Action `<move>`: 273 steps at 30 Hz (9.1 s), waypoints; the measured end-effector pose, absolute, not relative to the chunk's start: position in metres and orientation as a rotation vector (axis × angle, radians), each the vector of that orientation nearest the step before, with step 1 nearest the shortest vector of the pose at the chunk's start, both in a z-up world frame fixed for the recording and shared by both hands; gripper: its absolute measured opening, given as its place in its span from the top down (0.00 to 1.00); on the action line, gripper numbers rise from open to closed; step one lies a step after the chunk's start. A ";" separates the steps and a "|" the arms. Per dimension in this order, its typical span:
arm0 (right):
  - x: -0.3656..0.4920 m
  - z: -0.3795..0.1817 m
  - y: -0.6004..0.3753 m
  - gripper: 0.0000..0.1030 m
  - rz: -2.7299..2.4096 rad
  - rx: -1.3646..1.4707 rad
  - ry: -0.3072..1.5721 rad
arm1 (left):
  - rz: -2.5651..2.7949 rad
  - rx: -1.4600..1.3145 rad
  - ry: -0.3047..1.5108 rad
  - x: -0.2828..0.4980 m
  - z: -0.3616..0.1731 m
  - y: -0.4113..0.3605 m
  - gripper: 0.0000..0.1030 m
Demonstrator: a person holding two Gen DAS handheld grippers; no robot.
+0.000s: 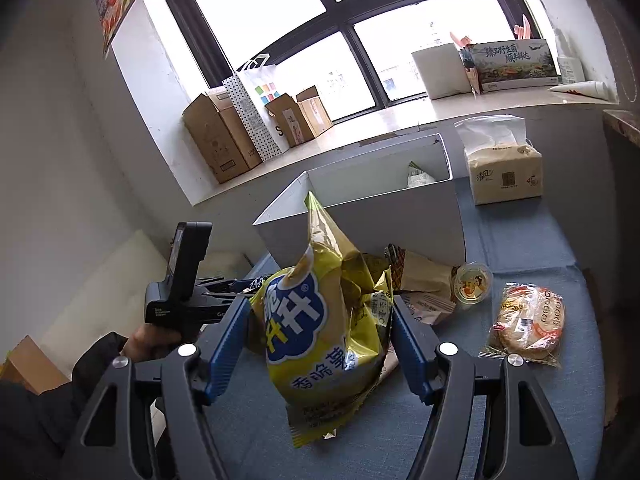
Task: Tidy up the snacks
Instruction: 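Grasp a yellow chip bag with the right tool while the left grasps a dark chip bag, then drop both chip bags into the white box and open both tools, then grasp the pink-printed long snack bag with the right tool, then carry the pink bag toward the box while the left tool grasps a round bread pack, then drop the pink bag and round bread pack into the white box, open both tools, then grasp the clear beef jerky pack with the right tool, then hold the jerky pack with the right tool while the left tool grasps the jelly cup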
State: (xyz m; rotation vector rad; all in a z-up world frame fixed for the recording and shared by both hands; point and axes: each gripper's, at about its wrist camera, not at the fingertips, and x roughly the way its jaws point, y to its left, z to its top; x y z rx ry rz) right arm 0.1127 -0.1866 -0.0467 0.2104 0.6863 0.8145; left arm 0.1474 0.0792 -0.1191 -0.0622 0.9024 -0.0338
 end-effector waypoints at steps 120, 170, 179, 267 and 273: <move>0.143 -0.143 -0.113 0.41 0.362 -0.106 1.051 | 0.050 -0.240 0.799 0.033 -0.092 0.045 0.00; 0.143 -0.037 -0.159 0.41 0.550 0.082 0.771 | 0.021 -0.193 0.661 0.100 0.011 0.061 0.25; 0.246 0.011 -0.110 0.41 0.662 0.055 0.724 | 0.010 -0.203 0.580 0.181 0.045 0.076 0.25; 0.133 -0.120 -0.093 0.62 0.768 -0.150 0.821 | 0.050 -0.241 0.772 0.051 -0.081 0.066 0.00; 0.124 -0.093 -0.135 0.62 0.714 -0.065 0.767 | 0.068 -0.185 0.835 0.123 -0.095 0.041 0.00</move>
